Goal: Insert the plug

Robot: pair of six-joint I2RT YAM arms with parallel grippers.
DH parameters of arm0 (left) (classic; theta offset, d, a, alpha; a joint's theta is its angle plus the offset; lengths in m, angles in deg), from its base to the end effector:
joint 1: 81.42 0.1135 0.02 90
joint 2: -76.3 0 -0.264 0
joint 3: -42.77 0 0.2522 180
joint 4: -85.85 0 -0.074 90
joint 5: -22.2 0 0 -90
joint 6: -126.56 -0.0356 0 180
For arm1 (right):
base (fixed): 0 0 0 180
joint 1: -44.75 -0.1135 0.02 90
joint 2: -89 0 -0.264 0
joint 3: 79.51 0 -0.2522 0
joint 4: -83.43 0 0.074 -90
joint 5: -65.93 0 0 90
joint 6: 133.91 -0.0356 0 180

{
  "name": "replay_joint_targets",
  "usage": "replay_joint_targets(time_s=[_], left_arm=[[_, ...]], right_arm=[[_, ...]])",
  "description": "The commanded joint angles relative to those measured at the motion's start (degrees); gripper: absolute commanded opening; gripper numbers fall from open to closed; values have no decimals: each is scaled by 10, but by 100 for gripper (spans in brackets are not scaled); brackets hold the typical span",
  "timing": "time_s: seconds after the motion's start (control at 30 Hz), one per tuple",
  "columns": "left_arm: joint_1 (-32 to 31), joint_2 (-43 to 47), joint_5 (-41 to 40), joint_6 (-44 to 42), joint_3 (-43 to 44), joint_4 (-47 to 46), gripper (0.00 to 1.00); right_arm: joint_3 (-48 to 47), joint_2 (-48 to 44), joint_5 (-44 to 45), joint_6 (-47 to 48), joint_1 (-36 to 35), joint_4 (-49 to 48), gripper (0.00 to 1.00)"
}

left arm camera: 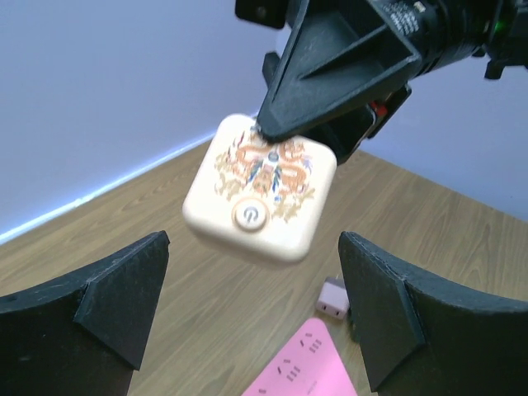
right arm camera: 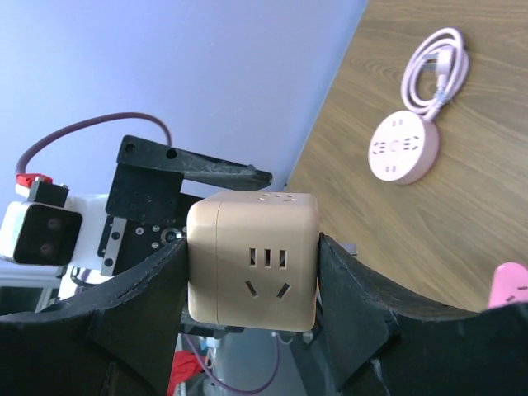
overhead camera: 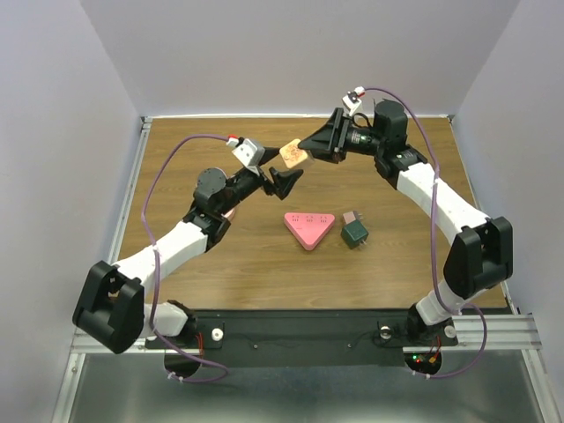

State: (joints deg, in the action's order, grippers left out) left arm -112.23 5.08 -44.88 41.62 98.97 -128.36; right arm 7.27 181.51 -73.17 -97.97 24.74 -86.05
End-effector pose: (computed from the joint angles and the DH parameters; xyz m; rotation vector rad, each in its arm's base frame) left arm 0.2329 -0.1550 0.3332 0.6275 1.1418 -0.7844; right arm 0.3475 0.1552 0.3638 -0.1401 1.9978 1.6295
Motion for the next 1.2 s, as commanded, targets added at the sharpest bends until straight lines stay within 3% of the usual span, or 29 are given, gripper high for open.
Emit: replay_joint_targets(time_s=[0.0, 0.13, 0.37, 0.43, 0.53, 0.7, 0.73, 0.77, 0.8, 0.83, 0.93, 0.97, 1.07, 1.17], left_arm=[[-19, -21, 8, -10, 49, -66, 95], [-22, -34, 11, -9, 57, -75, 95], [-29, -52, 19, -6, 68, -91, 92], [-29, -59, 26, -2, 72, -97, 73], [-32, -60, 32, 3, 71, -112, 57], [-36, -58, 41, 7, 75, -121, 48], [-36, -57, 45, 3, 77, -122, 39], [-36, -57, 51, 1, 79, -120, 30], [-36, -58, 56, 1, 81, -116, 11], [-36, -56, 58, 0, 78, -112, 0], [-36, -54, 86, -11, 77, -87, 0], [-36, -55, 96, -18, 78, -75, 0], [-36, -52, 136, -27, 78, -35, 0], [-36, -43, 158, -31, 62, -8, 0]], right_arm=[[20, -42, -30, -63, -3, -111, 1], [61, -47, -45, -128, -2, -213, 1], [62, -52, -50, -132, -2, -219, 1], [67, -55, -53, -132, -2, -218, 0], [83, -56, -51, -130, -2, -219, 0], [108, -45, -51, -132, -2, -221, 0], [112, -46, -51, -127, -2, -221, 1], [113, -47, -49, -115, -2, -218, 6], [116, -50, -43, -108, -3, -215, 11], [117, -51, -42, -90, -3, -203, 15], [99, -52, -25, -43, -2, -141, 26], [101, -52, -21, -32, -3, -138, 42], [110, -44, -18, -17, 0, -138, 71], [129, -36, -12, 2, 8, -138, 85]])
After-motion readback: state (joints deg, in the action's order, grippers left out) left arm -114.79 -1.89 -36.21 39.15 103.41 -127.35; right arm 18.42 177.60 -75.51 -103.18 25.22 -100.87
